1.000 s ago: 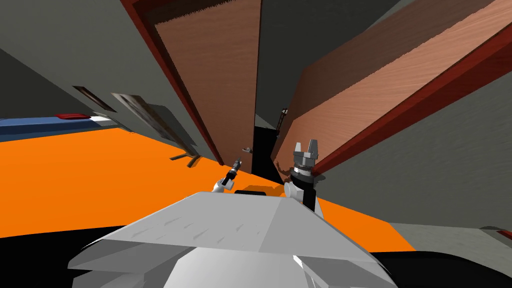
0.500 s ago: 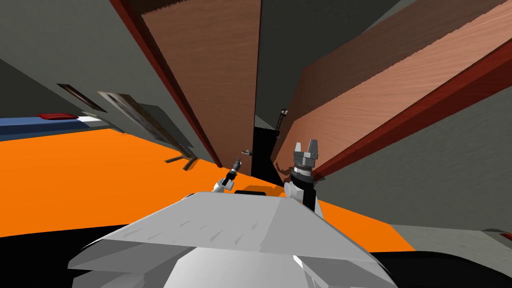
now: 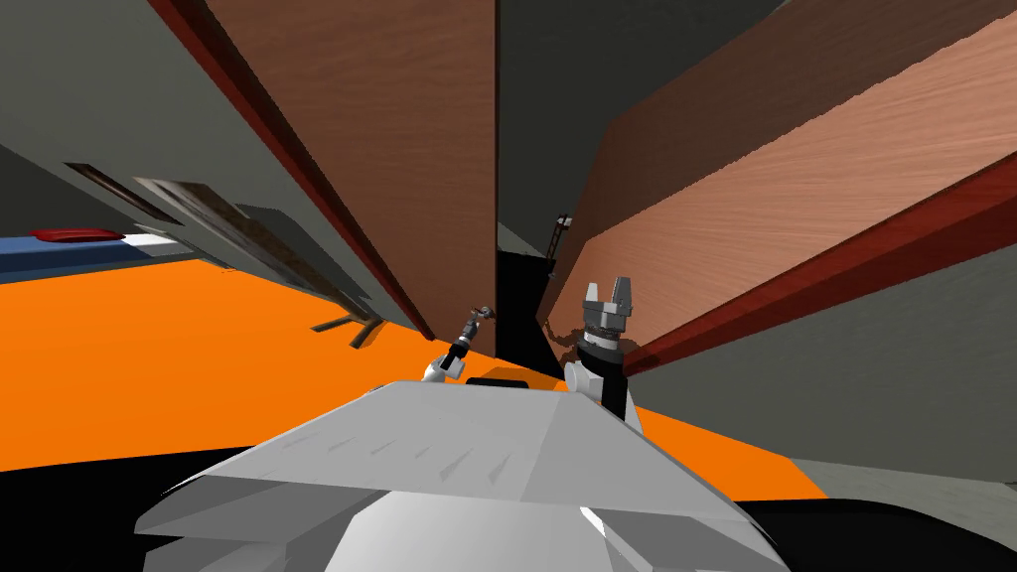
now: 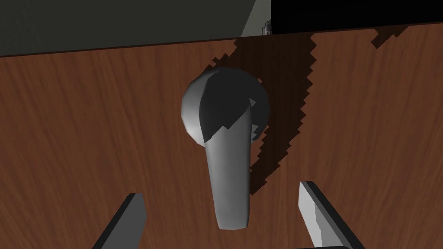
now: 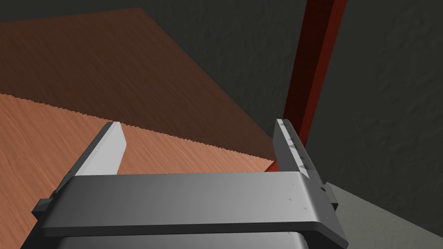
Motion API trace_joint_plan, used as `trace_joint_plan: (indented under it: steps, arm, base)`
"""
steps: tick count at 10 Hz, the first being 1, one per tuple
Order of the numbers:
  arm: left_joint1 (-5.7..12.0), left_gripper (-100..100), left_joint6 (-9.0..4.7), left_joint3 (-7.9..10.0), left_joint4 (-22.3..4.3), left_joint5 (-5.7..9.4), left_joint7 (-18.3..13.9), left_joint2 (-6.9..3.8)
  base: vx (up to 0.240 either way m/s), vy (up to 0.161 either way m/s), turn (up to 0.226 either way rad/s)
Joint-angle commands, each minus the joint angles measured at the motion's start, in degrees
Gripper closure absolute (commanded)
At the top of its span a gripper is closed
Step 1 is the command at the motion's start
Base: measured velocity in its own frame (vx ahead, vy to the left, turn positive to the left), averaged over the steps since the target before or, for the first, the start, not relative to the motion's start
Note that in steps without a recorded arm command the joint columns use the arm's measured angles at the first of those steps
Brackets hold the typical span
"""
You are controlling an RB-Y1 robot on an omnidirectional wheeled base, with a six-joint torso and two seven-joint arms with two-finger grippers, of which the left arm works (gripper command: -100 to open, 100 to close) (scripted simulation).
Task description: Push the door open
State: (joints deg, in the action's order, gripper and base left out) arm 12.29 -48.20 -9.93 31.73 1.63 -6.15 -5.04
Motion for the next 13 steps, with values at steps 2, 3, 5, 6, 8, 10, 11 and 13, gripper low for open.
trace_joint_plan:
  steps: [2, 3, 5, 6, 8, 10, 11, 13]
  arm:
    - [-0.11, -100, -0.26, 0.34, -0.3, 0.12, 0.3, 0.33]
    - [-0.06, -100, -0.22, 0.26, -0.3, 0.1, 0.2, 0.24]
    - [-0.06, 100, -0.22, 0.26, -0.3, 0.1, 0.2, 0.24]
    - [-0.06, 100, -0.22, 0.26, -0.3, 0.1, 0.2, 0.24]
    - [-0.06, 100, -0.22, 0.26, -0.3, 0.1, 0.2, 0.24]
    - [0.22, 100, -0.06, 1.01, -0.2, 0.49, 0.7, 0.02]
    - [0.22, 100, -0.03, 1.35, -0.3, 0.68, 0.9, -0.07]
    - [0.22, 100, 0.01, 1.96, -0.3, 1.0, 1.2, -0.2]
  base:
    - [0.198, -0.036, -0.03]
    - [0.088, -0.021, -0.001]
    - [-0.02, 0.006, -0.003]
    - [-0.014, 0.007, -0.017]
    - [0.0, 0.0, 0.0]
    - [0.051, -0.019, 0.012]
    - [0.124, -0.082, 0.051]
    - [0.143, -0.044, 0.031]
